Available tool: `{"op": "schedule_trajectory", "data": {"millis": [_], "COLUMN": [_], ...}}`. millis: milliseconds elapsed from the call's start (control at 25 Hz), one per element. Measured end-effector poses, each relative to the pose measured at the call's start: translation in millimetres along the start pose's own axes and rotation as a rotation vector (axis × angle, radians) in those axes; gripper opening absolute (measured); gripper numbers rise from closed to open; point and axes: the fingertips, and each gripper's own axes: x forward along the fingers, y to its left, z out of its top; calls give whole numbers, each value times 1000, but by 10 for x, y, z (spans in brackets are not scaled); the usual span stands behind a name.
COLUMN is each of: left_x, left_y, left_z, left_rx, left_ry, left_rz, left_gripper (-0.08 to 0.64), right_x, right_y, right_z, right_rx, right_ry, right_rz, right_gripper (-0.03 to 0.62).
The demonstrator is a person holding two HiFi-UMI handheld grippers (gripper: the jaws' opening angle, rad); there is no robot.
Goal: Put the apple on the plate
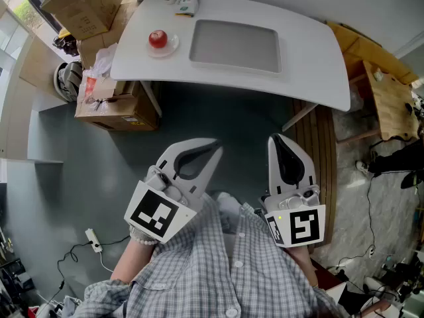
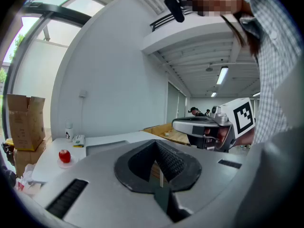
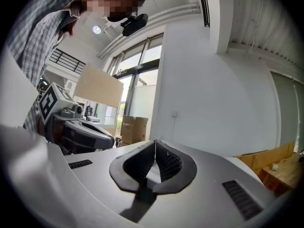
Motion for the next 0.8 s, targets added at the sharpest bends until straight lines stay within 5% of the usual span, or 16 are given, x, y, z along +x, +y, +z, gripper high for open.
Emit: {"op": "schedule_trajectory", "data": {"millis": [800], "left_x": [-190], "left_y": [305], "left_z": [-16], "left_rx": [-22], "left_ry": [-12], "left_rz": [28], "left_gripper": [8], "right_x": [162], "right_y": [249], "right_z": [75], "right_rx": [-4], "right_ry": [-25], "right_rz": [45], "right_gripper": [23]}}
